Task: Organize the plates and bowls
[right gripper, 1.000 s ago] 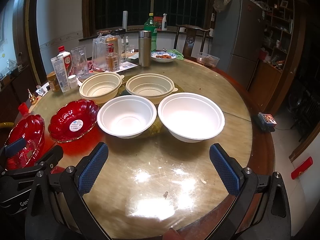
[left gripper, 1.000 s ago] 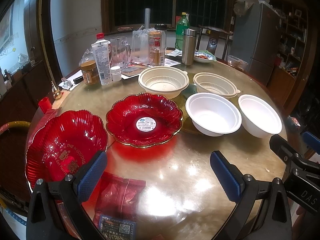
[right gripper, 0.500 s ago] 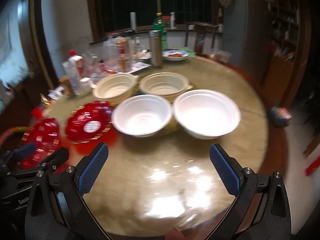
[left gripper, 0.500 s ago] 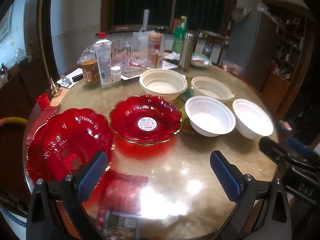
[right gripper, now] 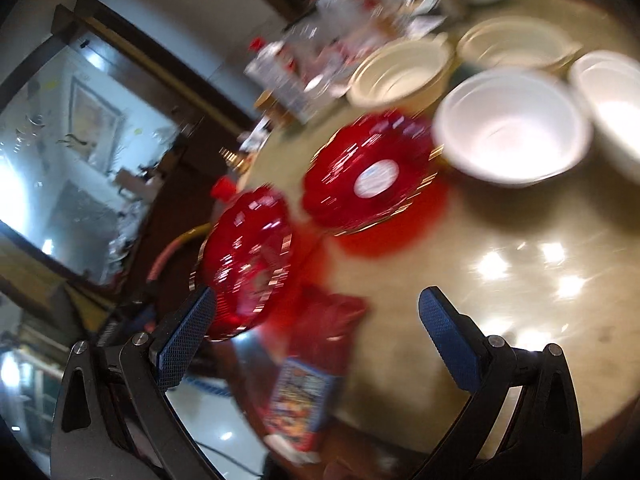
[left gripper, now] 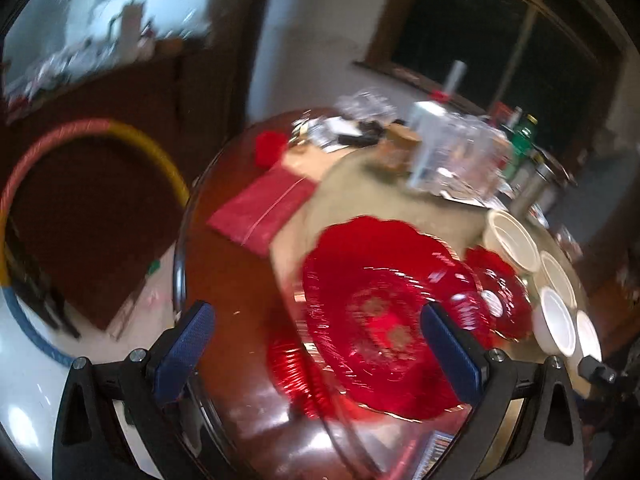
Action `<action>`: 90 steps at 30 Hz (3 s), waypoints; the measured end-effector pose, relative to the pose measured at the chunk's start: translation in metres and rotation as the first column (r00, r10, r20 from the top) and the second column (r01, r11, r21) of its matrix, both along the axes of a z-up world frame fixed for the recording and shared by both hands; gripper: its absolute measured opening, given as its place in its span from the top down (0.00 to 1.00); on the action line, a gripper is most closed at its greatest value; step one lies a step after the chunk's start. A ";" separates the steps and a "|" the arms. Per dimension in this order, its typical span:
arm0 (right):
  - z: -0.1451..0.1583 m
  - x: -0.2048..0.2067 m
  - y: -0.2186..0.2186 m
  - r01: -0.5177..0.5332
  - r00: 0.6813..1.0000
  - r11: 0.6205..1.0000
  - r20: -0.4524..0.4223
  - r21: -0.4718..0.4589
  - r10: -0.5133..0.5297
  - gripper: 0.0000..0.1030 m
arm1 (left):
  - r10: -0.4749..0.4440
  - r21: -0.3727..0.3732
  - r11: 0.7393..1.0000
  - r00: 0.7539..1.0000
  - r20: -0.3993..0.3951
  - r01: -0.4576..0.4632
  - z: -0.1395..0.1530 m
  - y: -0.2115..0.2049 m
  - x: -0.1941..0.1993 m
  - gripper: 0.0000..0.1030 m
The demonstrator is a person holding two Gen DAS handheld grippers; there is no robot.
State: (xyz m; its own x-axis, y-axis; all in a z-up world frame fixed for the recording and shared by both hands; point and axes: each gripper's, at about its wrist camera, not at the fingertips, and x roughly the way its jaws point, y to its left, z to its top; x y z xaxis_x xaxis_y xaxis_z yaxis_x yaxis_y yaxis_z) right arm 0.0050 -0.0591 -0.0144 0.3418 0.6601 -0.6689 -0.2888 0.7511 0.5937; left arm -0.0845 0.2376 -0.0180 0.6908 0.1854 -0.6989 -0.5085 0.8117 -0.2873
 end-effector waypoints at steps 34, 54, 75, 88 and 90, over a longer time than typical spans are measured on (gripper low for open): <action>-0.032 0.043 0.100 -0.050 0.995 0.998 -0.084 -0.030 0.047 0.88 | -0.075 -0.023 0.997 0.993 -0.087 0.073 -0.027 0.003 0.040 0.88; -0.049 0.045 0.080 -0.046 0.986 0.998 -0.157 0.047 0.053 0.66 | 0.031 -0.045 0.998 0.991 -0.126 -0.037 -0.051 0.020 0.034 0.23; -0.042 0.071 -0.037 0.248 0.955 0.927 -0.232 0.280 -0.185 0.33 | -0.442 -0.137 0.885 0.896 0.051 0.444 0.072 -0.065 0.154 0.14; -0.057 0.091 -0.045 0.249 0.954 0.901 -0.253 0.356 -0.163 0.33 | -0.553 -0.258 0.828 0.800 -0.231 0.497 0.006 -0.109 0.253 0.16; -0.059 0.092 -0.048 0.257 0.951 0.895 -0.260 0.365 -0.167 0.33 | -0.561 -0.260 0.824 0.787 -0.256 0.503 -0.003 -0.114 0.258 0.17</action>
